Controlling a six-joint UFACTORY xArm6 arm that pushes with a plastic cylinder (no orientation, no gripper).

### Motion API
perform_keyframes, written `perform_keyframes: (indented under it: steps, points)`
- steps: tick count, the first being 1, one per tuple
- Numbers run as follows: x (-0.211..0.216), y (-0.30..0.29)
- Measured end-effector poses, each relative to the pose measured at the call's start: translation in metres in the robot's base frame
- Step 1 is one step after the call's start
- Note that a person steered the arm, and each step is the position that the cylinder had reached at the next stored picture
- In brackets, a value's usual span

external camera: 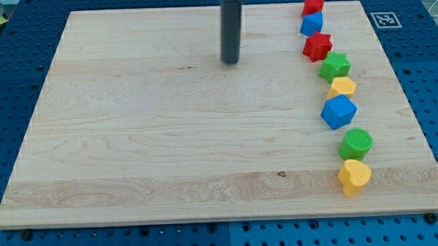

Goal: Move yellow heart towards top center

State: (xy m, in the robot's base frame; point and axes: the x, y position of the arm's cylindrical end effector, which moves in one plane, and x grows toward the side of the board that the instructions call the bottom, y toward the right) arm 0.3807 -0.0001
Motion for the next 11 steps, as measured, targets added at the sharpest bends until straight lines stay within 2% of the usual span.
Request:
perform_keyframes:
  steps: [3, 4, 5, 7, 11]
  points:
    - [0.151, -0.001]
    - [0.201, 0.030]
    - [0.238, 0.099]
    - [0.238, 0.146]
    - [0.237, 0.173]
